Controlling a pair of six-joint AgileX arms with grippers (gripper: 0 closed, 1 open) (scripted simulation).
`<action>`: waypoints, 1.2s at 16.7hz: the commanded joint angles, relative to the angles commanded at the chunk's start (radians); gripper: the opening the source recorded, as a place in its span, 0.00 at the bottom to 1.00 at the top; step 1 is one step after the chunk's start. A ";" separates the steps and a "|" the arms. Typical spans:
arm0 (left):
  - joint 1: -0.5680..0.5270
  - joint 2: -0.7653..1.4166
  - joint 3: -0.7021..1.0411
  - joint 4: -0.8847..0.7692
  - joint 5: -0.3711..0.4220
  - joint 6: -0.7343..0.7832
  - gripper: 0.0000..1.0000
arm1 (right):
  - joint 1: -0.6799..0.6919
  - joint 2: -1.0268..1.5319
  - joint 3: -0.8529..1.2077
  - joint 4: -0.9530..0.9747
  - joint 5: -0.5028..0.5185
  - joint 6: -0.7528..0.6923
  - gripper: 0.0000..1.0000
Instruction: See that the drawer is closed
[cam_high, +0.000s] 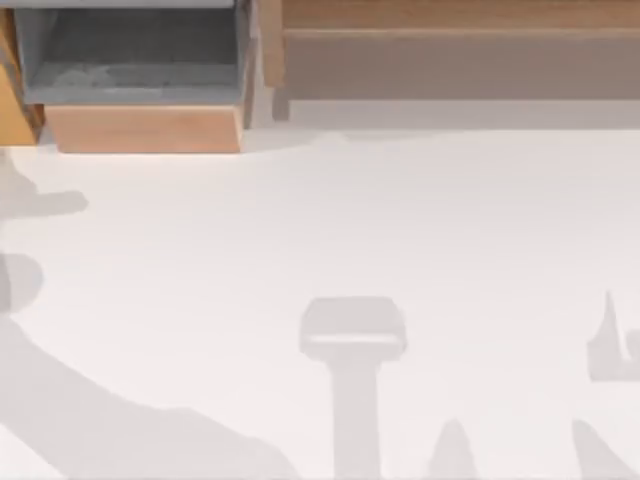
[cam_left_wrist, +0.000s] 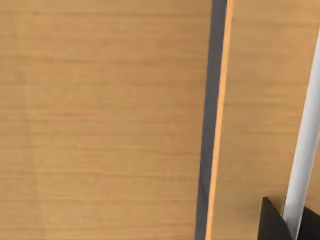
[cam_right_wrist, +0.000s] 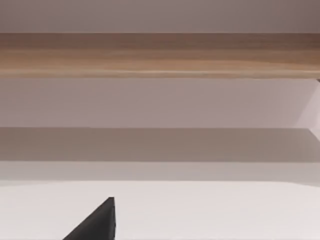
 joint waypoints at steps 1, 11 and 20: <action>-0.007 0.012 0.031 -0.014 -0.006 0.000 0.00 | 0.000 0.000 0.000 0.000 0.000 0.000 1.00; -0.030 0.048 0.106 -0.063 -0.027 -0.005 0.23 | 0.000 0.000 0.000 0.000 0.000 0.000 1.00; -0.030 0.048 0.106 -0.063 -0.027 -0.005 0.90 | 0.000 0.000 0.000 0.000 0.000 0.000 1.00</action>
